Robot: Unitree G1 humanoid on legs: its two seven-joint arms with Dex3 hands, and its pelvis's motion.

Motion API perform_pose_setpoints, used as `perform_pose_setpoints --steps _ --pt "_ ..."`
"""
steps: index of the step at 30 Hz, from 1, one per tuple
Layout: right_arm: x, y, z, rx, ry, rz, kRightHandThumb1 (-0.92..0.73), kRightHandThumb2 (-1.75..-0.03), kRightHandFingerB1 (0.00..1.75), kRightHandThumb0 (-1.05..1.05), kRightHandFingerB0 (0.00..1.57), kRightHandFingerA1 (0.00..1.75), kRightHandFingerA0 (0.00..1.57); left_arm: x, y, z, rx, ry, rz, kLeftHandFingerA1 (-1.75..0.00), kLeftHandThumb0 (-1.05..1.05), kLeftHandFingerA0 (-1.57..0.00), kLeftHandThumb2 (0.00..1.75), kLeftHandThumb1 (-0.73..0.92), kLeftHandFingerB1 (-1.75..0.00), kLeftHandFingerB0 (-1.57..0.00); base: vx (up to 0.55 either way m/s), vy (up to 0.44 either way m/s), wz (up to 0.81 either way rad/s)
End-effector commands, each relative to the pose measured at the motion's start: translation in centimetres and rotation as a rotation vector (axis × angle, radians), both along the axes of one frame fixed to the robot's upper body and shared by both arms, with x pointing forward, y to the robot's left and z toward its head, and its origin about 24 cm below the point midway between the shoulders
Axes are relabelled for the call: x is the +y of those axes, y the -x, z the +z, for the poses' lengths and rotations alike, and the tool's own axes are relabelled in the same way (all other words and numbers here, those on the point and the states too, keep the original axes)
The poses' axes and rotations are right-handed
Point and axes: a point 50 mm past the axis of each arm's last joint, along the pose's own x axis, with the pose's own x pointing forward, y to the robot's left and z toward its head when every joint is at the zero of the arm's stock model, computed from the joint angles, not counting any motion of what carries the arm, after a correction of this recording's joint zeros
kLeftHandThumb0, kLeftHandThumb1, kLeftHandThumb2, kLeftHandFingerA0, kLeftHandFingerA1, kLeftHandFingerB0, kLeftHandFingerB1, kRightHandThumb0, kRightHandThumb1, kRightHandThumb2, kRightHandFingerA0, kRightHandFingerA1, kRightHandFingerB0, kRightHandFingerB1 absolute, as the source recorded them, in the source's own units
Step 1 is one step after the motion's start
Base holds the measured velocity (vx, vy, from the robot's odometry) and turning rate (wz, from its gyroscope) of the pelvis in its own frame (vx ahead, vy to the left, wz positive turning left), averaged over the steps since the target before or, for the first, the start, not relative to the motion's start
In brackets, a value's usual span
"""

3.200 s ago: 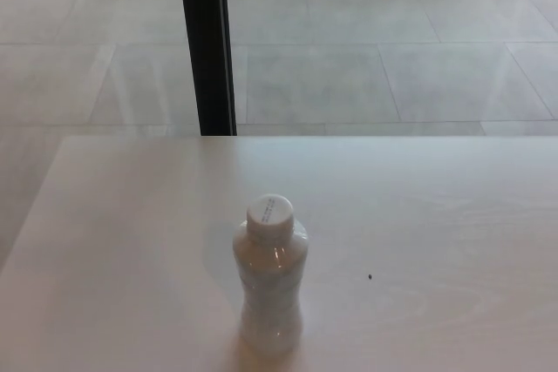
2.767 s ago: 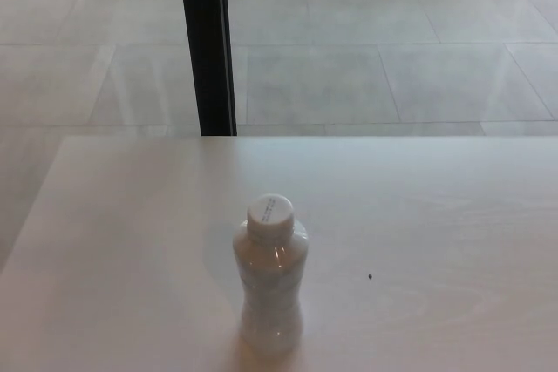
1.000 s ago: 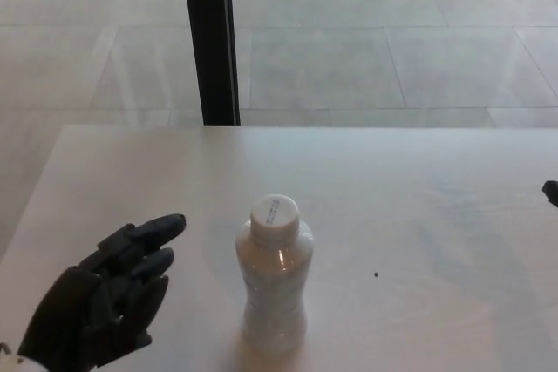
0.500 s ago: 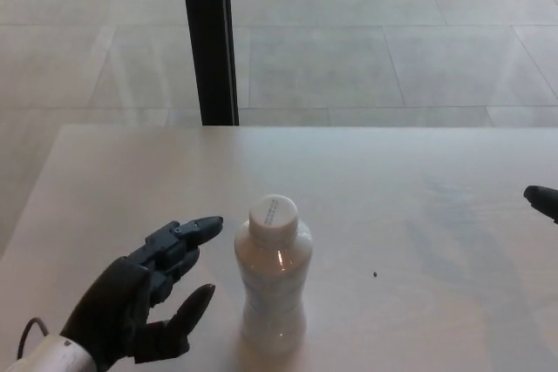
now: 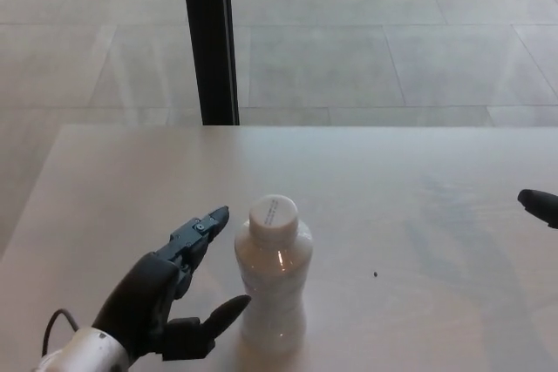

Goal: The robot uses its left hand to to lift the bottle kept on the middle of the desk and tilts it towards its right hand. It then uses its right hand to rotate its cap to open it and places the bottle and cap back on the desk

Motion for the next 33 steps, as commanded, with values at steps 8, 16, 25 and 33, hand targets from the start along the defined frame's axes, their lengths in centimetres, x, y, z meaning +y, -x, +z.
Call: perform_pose_setpoints --steps 8,16,25,33 --pt "0.1 0.1 0.0 -0.002 -0.002 -0.026 -0.75 -0.63 0.30 -0.71 0.29 0.60 0.41 0.0 0.3 -1.3 0.051 -0.055 0.021 0.00 -1.04 0.00 0.74 0.47 0.00 0.00 0.00 0.000 0.00" --pt "0.5 -0.1 0.0 -0.008 0.014 -0.046 -0.76 -0.63 0.30 -0.67 0.32 0.59 0.39 -0.5 -0.3 -1.2 0.056 -0.050 0.017 -0.32 -1.03 0.00 0.98 0.59 0.00 0.00 0.00 0.000 0.00" --pt "1.1 0.0 -0.3 -0.003 0.009 -0.037 -0.75 -0.63 0.31 -0.69 0.34 0.63 0.38 -2.3 -1.2 -0.6 0.066 -0.058 -0.003 -0.25 -1.03 0.00 0.96 0.59 0.00 0.00 0.00 0.000 0.00" --pt "1.3 0.1 -0.5 0.006 0.013 -0.039 -0.75 -0.63 0.32 -0.67 0.34 0.62 0.35 -4.1 -2.1 -0.1 0.056 -0.019 0.018 -0.23 -1.00 0.00 0.98 0.59 0.00 0.00 0.00 0.000 0.00"
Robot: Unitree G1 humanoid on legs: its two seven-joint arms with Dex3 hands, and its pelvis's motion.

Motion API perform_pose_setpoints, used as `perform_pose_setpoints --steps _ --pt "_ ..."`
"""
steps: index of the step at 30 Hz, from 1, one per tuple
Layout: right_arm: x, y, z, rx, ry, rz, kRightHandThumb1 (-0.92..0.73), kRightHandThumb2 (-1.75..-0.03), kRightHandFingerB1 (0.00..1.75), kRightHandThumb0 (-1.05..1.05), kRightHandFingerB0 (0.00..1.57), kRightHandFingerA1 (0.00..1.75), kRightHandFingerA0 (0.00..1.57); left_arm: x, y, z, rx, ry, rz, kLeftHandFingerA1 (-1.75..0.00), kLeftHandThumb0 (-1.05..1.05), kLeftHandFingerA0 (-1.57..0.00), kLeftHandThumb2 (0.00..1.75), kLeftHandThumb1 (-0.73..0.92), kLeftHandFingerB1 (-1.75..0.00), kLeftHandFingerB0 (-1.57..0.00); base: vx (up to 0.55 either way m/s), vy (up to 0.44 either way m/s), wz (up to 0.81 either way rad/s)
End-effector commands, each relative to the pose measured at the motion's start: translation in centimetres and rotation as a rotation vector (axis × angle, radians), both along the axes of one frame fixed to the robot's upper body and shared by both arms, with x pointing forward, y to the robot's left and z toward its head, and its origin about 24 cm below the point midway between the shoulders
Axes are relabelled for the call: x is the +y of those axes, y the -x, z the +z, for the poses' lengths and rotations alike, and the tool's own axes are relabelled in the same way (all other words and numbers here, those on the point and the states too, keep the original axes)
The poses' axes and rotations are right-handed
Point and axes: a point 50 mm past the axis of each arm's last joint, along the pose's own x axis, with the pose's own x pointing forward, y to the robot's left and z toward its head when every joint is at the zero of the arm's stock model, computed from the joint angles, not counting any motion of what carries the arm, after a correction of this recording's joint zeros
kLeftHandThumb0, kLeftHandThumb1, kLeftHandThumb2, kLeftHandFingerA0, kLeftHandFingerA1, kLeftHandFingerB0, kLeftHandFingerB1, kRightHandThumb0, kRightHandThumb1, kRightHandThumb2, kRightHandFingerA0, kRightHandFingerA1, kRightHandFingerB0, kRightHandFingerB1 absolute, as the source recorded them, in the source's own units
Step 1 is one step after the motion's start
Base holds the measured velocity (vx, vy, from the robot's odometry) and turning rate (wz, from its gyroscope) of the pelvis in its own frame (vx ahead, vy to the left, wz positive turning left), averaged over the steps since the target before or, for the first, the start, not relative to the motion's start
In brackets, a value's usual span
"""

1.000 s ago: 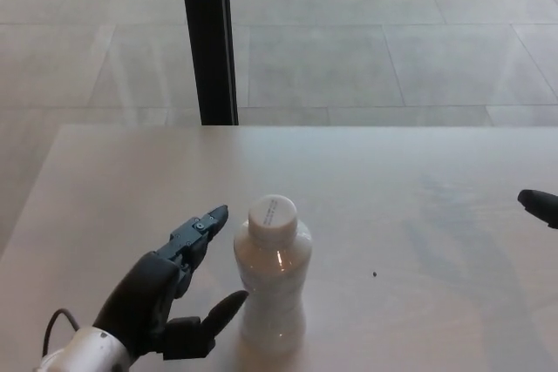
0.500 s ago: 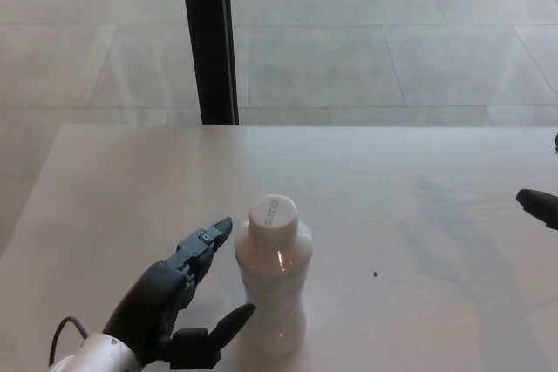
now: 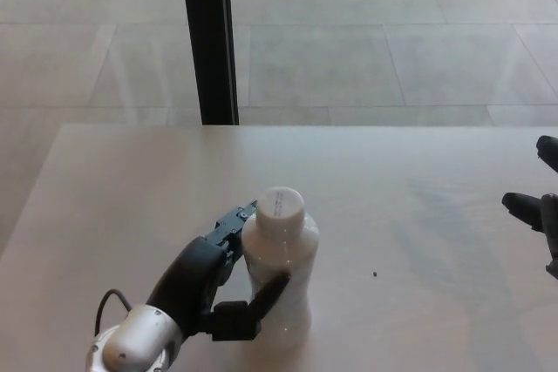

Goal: The robot uses its left hand to to lift the bottle kept on the middle of the desk and tilts it towards its right hand. It then uses its right hand to rotate its cap to open it and places the bottle and cap back on the desk

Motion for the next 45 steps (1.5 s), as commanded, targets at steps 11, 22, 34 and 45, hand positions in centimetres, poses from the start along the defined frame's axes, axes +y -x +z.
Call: perform_pose_setpoints --steps 11,22,34,45 --pt "0.0 0.3 -0.2 -0.007 0.025 -0.022 -0.67 -0.65 0.34 -0.70 0.33 0.69 0.29 -0.9 0.8 -2.3 0.083 -0.031 -0.005 -0.30 -1.01 0.00 0.98 0.57 0.00 0.00 0.00 0.000 0.00" --pt "0.0 0.5 -0.4 -0.001 -0.001 -0.051 -0.56 -0.95 0.48 -0.74 0.28 0.65 0.26 -5.2 1.3 -2.7 0.050 0.059 0.048 -0.17 -0.94 0.00 0.91 0.53 -0.03 0.00 0.00 0.000 0.00" --pt "-0.2 0.5 0.0 -0.017 -0.044 -0.086 -0.71 -0.61 0.32 -0.60 0.36 0.68 0.30 -9.2 1.0 -0.6 -0.046 0.150 0.189 -0.18 -0.96 0.00 0.94 0.52 0.00 0.00 0.00 0.000 0.00" --pt "-0.8 0.6 0.2 -0.030 -0.083 -0.154 -0.71 -0.62 0.33 -0.57 0.42 0.74 0.43 -10.1 1.4 -0.5 -0.153 0.120 0.501 -1.46 -0.11 -1.07 0.73 0.86 -0.51 -0.38 0.00 0.000 0.00"
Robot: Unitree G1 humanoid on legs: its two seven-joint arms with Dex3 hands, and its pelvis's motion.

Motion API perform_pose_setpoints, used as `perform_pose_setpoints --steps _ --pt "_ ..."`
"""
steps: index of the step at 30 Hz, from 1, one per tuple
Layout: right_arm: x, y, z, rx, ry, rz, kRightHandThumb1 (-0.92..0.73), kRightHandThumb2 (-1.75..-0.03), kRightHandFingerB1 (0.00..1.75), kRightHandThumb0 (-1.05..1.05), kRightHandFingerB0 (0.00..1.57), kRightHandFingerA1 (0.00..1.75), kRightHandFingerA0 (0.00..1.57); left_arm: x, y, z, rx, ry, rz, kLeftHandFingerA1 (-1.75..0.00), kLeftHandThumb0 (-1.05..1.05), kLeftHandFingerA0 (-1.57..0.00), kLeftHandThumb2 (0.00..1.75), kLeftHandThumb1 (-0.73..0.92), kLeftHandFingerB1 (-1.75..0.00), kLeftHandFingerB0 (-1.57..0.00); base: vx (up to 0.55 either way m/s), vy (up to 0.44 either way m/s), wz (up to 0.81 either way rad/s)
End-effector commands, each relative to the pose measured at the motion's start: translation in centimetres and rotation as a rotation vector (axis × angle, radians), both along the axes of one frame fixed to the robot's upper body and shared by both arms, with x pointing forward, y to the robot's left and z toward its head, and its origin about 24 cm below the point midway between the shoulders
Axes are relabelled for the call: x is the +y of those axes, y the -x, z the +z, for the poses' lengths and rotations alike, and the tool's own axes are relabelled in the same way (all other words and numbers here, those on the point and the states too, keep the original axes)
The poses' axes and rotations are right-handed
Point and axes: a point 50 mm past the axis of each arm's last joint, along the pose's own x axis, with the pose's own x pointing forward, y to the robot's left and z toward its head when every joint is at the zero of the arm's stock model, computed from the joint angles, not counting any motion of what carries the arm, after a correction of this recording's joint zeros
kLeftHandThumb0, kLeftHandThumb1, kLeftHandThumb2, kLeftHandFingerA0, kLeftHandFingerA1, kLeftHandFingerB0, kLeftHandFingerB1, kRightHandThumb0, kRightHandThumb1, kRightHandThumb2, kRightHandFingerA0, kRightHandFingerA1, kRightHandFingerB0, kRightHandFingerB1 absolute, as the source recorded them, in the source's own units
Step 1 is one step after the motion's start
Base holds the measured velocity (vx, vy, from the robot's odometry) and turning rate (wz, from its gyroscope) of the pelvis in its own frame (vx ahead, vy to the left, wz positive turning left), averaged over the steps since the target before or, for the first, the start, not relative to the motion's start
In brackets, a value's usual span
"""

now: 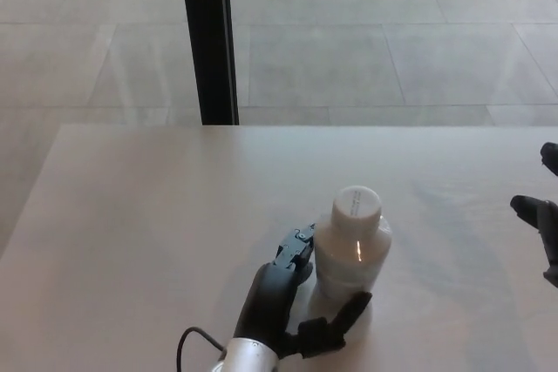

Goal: The robot uses its left hand to to lift the bottle kept on the middle of the desk and tilts it towards its right hand. It then uses its right hand to rotate its cap to open it and places the bottle and cap back on the desk

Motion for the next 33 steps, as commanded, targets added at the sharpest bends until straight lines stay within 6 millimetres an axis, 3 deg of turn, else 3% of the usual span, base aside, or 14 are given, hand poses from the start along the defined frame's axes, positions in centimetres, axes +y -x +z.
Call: perform_pose_setpoints --steps 1,2,6,7,8,10,12,15,16,18,22,23,24,33 --pt "-1.0 0.1 0.8 -0.033 -0.059 -0.107 -0.70 -0.62 0.33 -0.55 0.43 0.75 0.46 -2.9 -0.1 2.1 -0.169 0.052 0.335 -0.98 -0.09 -0.94 0.75 0.79 -0.51 -0.47 0.00 0.000 0.00" --pt "-1.2 0.1 0.9 -0.040 -0.065 -0.121 -0.56 -0.93 0.50 -0.58 0.35 0.74 0.47 -2.8 -0.1 2.0 -0.176 0.037 0.328 -1.32 -0.09 -1.01 0.74 0.77 -0.51 -0.51 0.00 0.000 0.00" --pt "-1.3 0.0 1.0 -0.050 -0.077 -0.134 -0.55 -0.92 0.49 -0.58 0.34 0.77 0.49 -3.0 0.0 1.9 -0.156 0.055 0.286 -1.34 -0.06 -1.09 0.76 0.77 -0.53 -0.56 0.00 0.000 0.00" --pt "-1.4 0.1 1.0 -0.053 -0.081 -0.136 -0.71 -0.62 0.33 -0.54 0.40 0.80 0.46 -3.2 0.0 1.9 -0.146 0.049 0.277 -1.25 -0.06 -1.04 0.72 0.74 -0.53 -0.58 0.00 0.000 0.00" --pt "-1.4 0.1 1.0 -0.054 -0.081 -0.138 -0.56 -0.92 0.49 -0.56 0.33 0.77 0.48 -3.3 0.1 1.8 -0.142 0.051 0.272 -1.33 -0.06 -1.05 0.73 0.75 -0.54 -0.59 0.00 0.000 0.00" --pt "-1.4 0.2 1.1 -0.059 -0.086 -0.136 -0.56 -0.92 0.49 -0.55 0.33 0.78 0.48 -3.5 0.1 1.8 -0.139 0.061 0.264 -1.37 -0.05 -1.06 0.73 0.74 -0.55 -0.59 0.00 0.000 0.00" --pt "-1.3 0.1 1.2 -0.061 -0.078 -0.136 -0.72 -0.62 0.33 -0.52 0.40 0.82 0.46 -3.6 0.1 1.7 -0.140 0.070 0.262 -1.40 -0.05 -1.05 0.72 0.74 -0.55 -0.58 0.00 0.000 0.00" --pt "-1.2 0.1 1.2 -0.063 -0.086 -0.142 -0.57 -0.92 0.49 -0.54 0.34 0.77 0.48 -3.7 0.1 1.6 -0.146 0.067 0.265 -1.31 -0.06 -1.02 0.72 0.75 -0.54 -0.57 0.00 0.000 0.00" --pt "-1.2 0.1 1.2 -0.068 -0.085 -0.145 -0.71 -0.62 0.34 -0.51 0.42 0.82 0.48 -3.8 0.2 1.6 -0.147 0.068 0.269 -1.30 -0.06 -1.02 0.72 0.76 -0.54 -0.58 0.00 0.000 0.00" --pt "-1.2 0.2 1.2 -0.070 -0.086 -0.157 -0.72 -0.62 0.34 -0.50 0.43 0.83 0.50 -3.8 0.2 1.6 -0.150 0.074 0.267 -1.32 -0.06 -1.03 0.71 0.77 -0.57 -0.63 0.00 0.000 0.00" --pt "-1.0 0.2 1.1 -0.072 -0.101 -0.167 -0.71 -0.62 0.34 -0.51 0.43 0.86 0.51 -3.8 0.2 1.5 -0.152 0.063 0.272 -1.39 -0.04 -1.03 0.82 0.73 -0.79 -0.84 0.00 0.000 0.00" --pt "-1.0 0.3 1.1 -0.076 -0.103 -0.186 -0.71 -0.61 0.35 -0.51 0.43 0.89 0.56 -3.8 0.2 1.5 -0.150 0.068 0.273 -1.56 0.02 -1.02 1.04 0.63 -1.43 -0.87 0.00 0.000 0.00" --pt "-1.0 0.3 1.0 -0.086 -0.115 -0.192 -0.72 -0.62 0.36 -0.48 0.43 0.94 0.61 -3.9 0.2 1.5 -0.152 0.066 0.268 -1.61 0.02 -1.05 1.13 0.60 -1.52 -0.87 0.00 0.000 0.00" --pt "-1.2 0.5 1.0 -0.094 -0.122 -0.166 -0.76 -0.62 0.41 -0.42 0.45 1.14 0.87 -3.1 0.3 1.5 -0.122 0.050 0.196 -1.75 0.00 -0.95 1.46 0.45 -1.53 -0.80 0.00 0.000 0.00"
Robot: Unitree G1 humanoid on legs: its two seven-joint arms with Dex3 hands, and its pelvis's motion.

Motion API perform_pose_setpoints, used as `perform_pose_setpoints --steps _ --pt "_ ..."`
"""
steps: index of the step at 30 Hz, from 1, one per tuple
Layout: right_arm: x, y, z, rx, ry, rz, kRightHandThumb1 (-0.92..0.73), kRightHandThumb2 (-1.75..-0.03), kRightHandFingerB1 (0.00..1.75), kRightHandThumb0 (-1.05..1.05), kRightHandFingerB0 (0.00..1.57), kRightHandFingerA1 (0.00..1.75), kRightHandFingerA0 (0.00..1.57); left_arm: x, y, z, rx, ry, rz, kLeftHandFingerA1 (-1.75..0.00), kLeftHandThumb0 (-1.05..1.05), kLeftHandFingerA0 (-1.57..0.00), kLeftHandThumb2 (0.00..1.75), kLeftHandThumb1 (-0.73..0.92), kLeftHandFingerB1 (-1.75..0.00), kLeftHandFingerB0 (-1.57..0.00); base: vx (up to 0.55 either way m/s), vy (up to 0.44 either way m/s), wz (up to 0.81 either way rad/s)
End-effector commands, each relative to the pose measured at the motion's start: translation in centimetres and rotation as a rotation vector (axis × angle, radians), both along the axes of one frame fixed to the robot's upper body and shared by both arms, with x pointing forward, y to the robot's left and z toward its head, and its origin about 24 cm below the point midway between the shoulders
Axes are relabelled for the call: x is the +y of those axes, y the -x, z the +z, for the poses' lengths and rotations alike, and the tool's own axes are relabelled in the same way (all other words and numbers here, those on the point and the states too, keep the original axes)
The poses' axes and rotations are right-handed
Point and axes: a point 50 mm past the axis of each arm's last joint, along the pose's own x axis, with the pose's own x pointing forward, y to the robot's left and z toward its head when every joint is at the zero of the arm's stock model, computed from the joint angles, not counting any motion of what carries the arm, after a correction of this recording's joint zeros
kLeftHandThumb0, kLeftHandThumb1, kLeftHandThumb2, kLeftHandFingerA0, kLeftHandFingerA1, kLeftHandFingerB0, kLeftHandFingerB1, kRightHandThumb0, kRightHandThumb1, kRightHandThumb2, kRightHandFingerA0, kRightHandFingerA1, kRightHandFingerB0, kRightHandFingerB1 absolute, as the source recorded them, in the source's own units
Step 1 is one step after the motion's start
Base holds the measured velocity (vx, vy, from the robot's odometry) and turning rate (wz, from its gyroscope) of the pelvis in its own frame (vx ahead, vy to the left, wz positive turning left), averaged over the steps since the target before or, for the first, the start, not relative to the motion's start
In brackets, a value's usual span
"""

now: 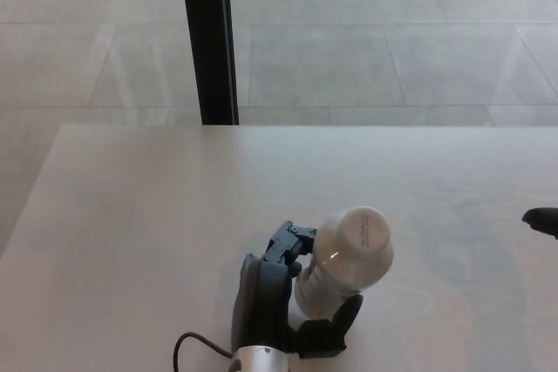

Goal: The robot uses its left hand to to lift the bottle kept on the middle of the desk and tilts it towards its right hand. It then uses its right hand to rotate its cap to open it and places the bottle and cap back on the desk

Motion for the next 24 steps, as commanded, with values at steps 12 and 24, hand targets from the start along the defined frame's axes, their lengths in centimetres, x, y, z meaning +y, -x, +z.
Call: perform_pose_setpoints --steps 12,24 --pt "0.6 1.1 -0.5 0.037 0.103 0.083 -0.66 -0.60 0.42 -0.45 0.59 1.09 0.93 -0.3 -0.2 1.5 -0.016 0.046 -0.011 -1.75 -0.04 -0.99 1.38 0.45 -1.68 -0.78 0.00 0.000 0.00" --pt "2.2 1.5 0.0 0.063 0.586 0.243 -0.54 -0.56 0.38 -0.47 0.53 0.98 0.88 4.4 -3.3 3.7 0.108 -0.602 -0.218 -1.17 -0.08 -0.87 0.72 0.60 -0.68 -0.76 0.00 0.000 0.00"
